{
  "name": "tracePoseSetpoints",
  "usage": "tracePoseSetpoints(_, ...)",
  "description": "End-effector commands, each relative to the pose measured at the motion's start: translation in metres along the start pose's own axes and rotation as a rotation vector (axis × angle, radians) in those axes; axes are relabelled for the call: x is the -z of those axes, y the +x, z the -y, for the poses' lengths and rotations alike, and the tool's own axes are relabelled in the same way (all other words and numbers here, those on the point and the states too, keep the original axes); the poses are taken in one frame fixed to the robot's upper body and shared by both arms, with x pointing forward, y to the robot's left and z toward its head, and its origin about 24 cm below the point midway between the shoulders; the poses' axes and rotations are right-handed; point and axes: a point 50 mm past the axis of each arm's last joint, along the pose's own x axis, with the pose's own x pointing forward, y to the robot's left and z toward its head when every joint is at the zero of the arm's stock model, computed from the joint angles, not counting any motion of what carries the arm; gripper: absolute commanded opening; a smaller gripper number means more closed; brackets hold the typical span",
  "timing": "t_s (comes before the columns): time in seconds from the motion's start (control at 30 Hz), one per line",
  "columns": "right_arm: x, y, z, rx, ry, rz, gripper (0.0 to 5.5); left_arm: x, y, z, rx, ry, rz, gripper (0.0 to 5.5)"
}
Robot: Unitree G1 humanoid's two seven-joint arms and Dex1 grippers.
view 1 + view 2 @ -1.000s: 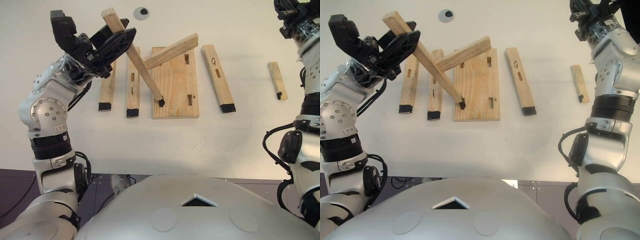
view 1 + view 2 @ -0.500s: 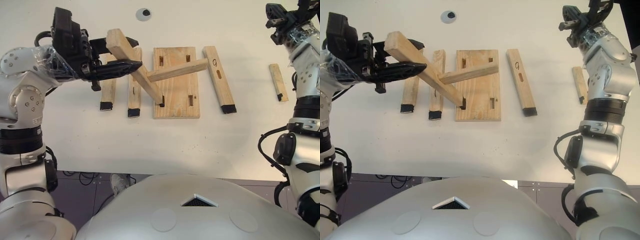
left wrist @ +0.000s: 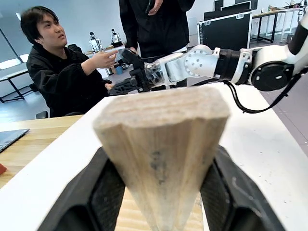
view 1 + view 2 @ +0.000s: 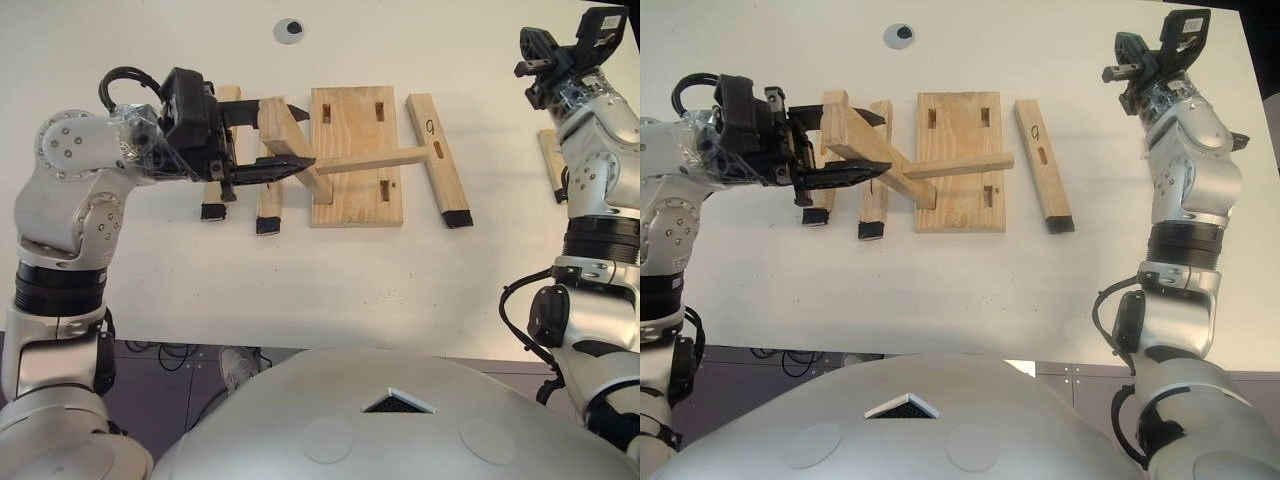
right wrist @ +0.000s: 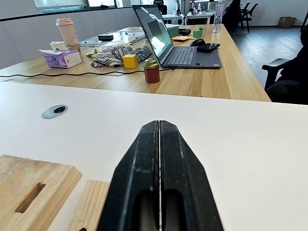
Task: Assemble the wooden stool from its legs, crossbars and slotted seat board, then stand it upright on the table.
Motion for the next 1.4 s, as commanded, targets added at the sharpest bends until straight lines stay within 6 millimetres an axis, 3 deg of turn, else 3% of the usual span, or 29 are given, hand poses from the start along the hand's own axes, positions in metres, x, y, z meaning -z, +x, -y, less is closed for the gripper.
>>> tracePoseSetpoints(0.03,-0.002,0.001,-0.006,0.003,-0.008,0.034,0.0,0.043,-0.02,-0.011,-0.145,-0.121,-0.26,2.7)
tracePoseSetpoints(0.17,0.0,0.0,-0.007,0.008,-0.009,0.035,0.0,0.017,-0.024,-0.02,-0.109,-0.058,-0.231,3.18)
tracePoseSetpoints(0.27,0.004,0.0,-0.009,0.005,-0.007,0.032,0.0,0.01,-0.03,-0.024,-0.112,-0.039,-0.282,3.38)
tracePoseSetpoints(0.4,0.011,-0.006,-0.012,0.011,-0.009,0.028,0.0,0.034,-0.038,-0.015,-0.262,-0.111,-0.505,3.38)
tracePoseSetpoints(0.53,0.02,-0.016,-0.008,0.055,0.0,0.017,0.0,0.056,-0.02,0.007,-0.53,-0.383,-0.525,3.38)
tracePoseSetpoints(0.63,0.023,-0.021,-0.006,0.082,0.004,0.013,0.0,0.055,-0.01,0.018,-0.635,-0.542,-0.528,3.38)
tracePoseSetpoints(0.73,0.027,-0.024,-0.007,0.096,0.01,0.008,0.0,0.058,-0.013,0.018,-0.723,-0.648,-0.595,3.38)
tracePoseSetpoints(1.1,0.03,-0.02,-0.013,0.093,0.013,0.017,0.0,0.075,-0.003,0.033,-0.746,-0.724,-0.748,3.38)
tracePoseSetpoints(1.3,0.032,-0.02,-0.014,0.095,0.006,0.02,0.0,0.082,-0.012,0.036,-0.759,-0.685,-0.852,3.38)
tracePoseSetpoints(1.4,0.032,-0.021,-0.014,0.098,-0.002,0.022,0.0,0.091,-0.022,0.042,-0.764,-0.704,-0.937,3.0)
